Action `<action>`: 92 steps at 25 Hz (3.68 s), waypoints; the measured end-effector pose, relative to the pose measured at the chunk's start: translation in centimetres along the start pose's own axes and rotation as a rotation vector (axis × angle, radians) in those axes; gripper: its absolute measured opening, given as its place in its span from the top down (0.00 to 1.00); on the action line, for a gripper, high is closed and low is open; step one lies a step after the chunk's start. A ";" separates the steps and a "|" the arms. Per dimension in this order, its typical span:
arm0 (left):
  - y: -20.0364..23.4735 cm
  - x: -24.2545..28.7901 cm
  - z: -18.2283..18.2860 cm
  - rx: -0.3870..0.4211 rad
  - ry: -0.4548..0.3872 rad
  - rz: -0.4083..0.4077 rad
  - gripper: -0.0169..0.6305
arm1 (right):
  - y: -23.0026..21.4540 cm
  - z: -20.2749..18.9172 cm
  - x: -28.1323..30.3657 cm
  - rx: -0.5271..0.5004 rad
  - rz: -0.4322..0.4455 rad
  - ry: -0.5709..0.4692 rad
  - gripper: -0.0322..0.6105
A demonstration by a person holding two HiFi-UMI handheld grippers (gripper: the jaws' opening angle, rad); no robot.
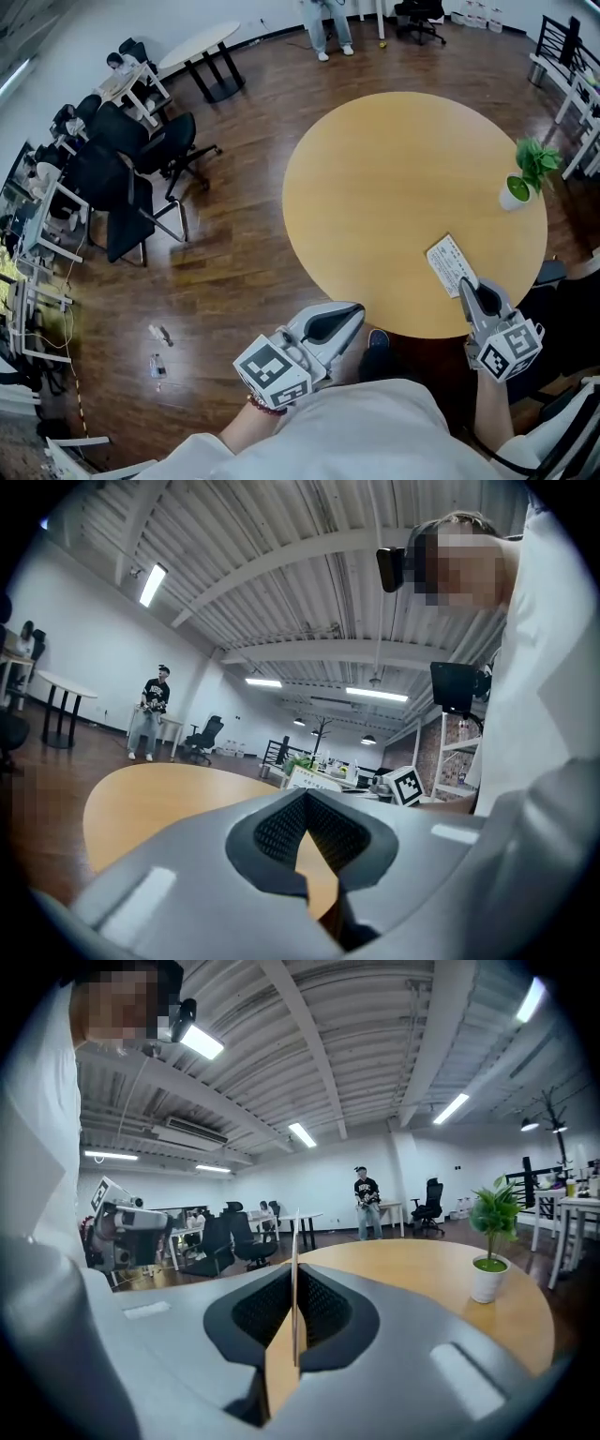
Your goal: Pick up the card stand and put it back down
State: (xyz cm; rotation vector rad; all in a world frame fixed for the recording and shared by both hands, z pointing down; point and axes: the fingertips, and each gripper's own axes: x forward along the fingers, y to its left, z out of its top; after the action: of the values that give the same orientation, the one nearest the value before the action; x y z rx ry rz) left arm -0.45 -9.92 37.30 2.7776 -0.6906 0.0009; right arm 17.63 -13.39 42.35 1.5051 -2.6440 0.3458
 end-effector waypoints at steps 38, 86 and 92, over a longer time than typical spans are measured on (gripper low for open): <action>-21.5 -9.5 -2.1 0.093 -0.058 -0.294 0.97 | 20.5 0.7 -23.3 0.015 -0.045 -0.166 0.92; -11.3 -12.8 -4.1 0.003 0.005 -0.187 0.97 | 21.7 0.2 -15.6 0.076 -0.057 -0.132 0.92; -9.4 -12.1 -3.6 -0.033 0.003 -0.156 0.97 | 17.8 -0.7 -14.0 0.128 -0.100 -0.091 0.92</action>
State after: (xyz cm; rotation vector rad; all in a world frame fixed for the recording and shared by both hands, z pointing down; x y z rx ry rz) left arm -6.62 4.58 37.47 2.7910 -0.4670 -0.0370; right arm 9.53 7.26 37.80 1.7238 -2.6473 0.4577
